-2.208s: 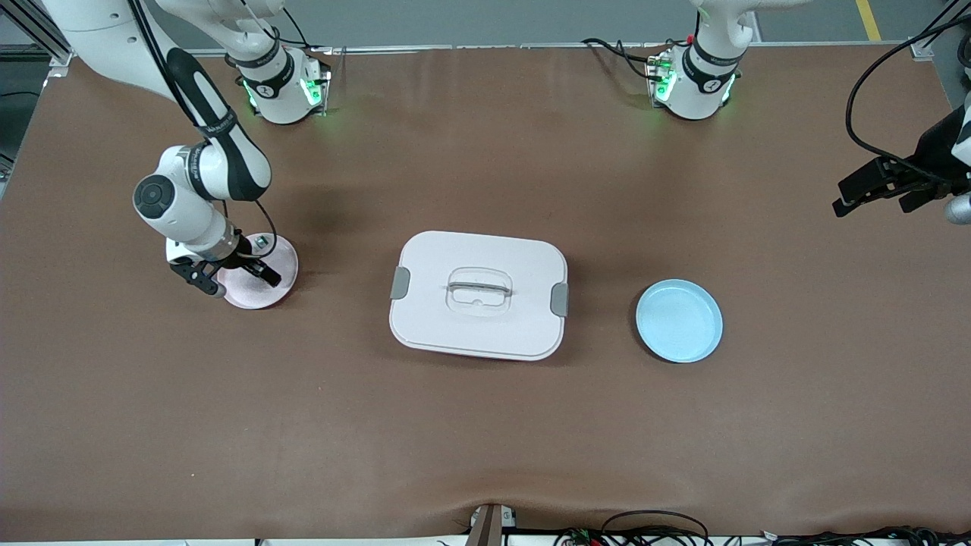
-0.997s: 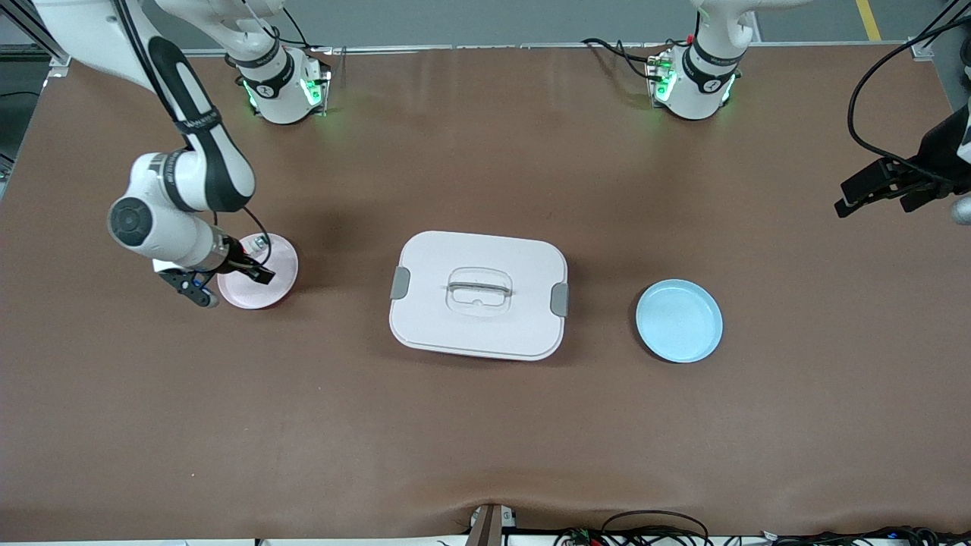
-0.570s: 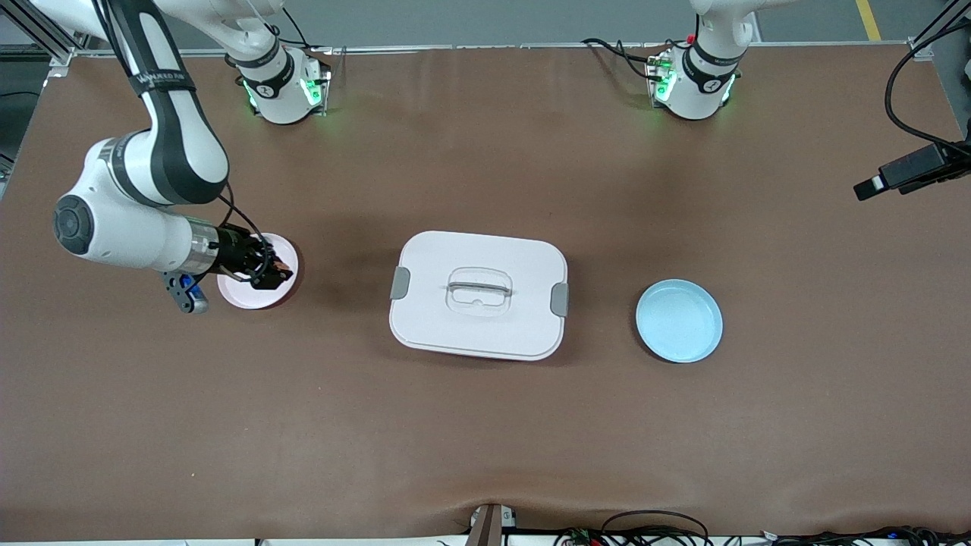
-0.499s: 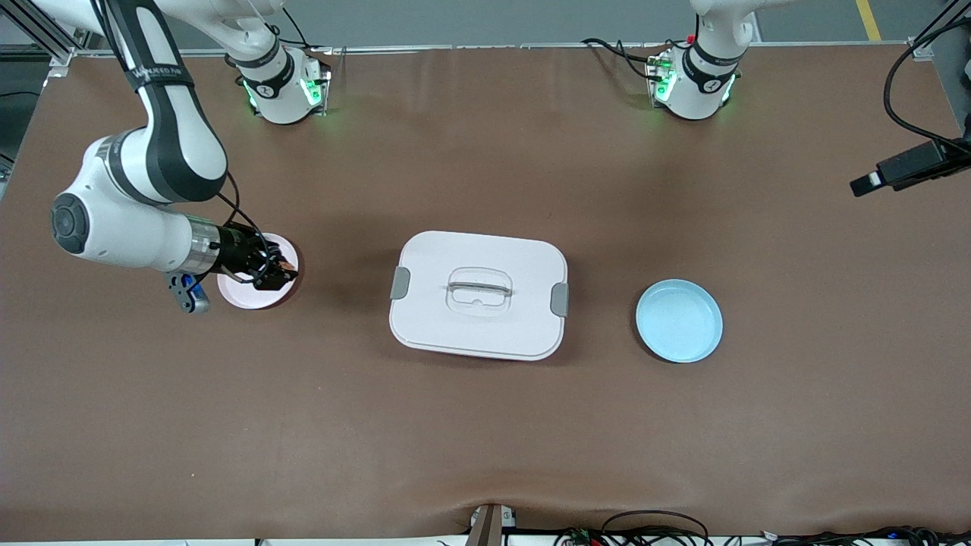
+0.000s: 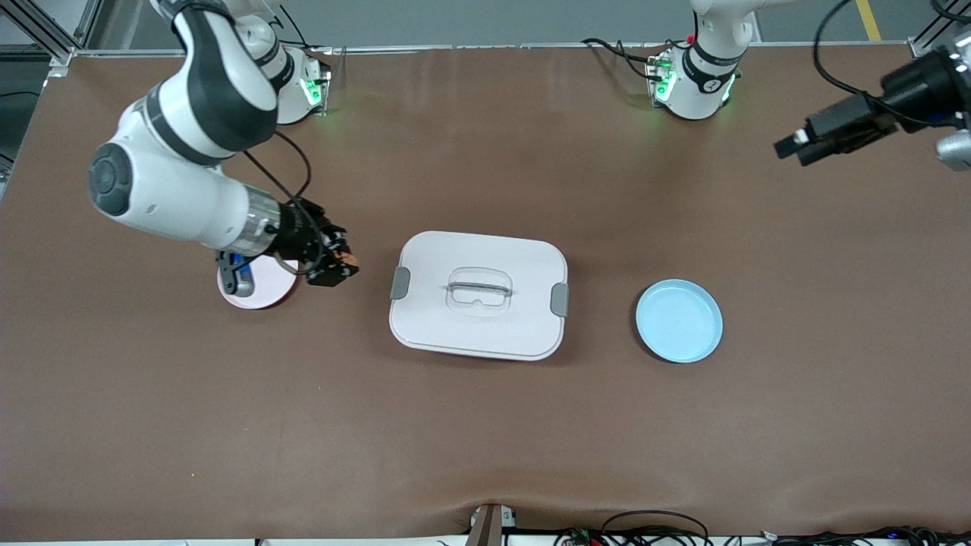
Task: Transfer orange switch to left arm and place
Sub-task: 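Lift the switch over the box with the right gripper while the left gripper approaches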
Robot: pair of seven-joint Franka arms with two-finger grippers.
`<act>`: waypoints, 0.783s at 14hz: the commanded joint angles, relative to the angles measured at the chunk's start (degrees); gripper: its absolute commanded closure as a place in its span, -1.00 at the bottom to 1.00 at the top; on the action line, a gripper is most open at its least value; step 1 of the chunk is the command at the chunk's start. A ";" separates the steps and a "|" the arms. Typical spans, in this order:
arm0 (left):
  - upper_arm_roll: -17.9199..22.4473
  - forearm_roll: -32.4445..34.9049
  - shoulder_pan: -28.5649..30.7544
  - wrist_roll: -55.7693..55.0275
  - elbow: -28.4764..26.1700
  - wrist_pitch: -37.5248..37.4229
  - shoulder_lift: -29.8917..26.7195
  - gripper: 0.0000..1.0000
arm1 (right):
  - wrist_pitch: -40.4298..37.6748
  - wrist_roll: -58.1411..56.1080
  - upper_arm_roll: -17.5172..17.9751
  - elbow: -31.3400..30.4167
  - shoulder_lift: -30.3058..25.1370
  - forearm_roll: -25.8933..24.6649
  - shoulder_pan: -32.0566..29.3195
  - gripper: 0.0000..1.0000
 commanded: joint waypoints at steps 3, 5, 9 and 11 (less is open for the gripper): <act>-8.25 -6.06 0.30 -4.64 -3.79 9.15 -2.08 -1.00 | -1.20 16.13 -0.64 10.89 6.99 4.45 6.08 1.00; -11.07 -7.63 0.30 -5.45 -3.88 11.44 -1.65 -1.00 | -1.19 23.69 -0.73 16.94 9.97 4.36 9.34 1.00; -14.59 -11.06 -0.05 -5.45 -3.88 14.52 0.99 -1.00 | -0.67 36.08 -0.90 27.75 15.95 4.27 14.70 1.00; -16.95 -11.95 -0.05 -5.45 -3.88 16.97 1.78 -1.00 | -0.67 40.14 -0.82 31.28 18.16 4.27 16.03 1.00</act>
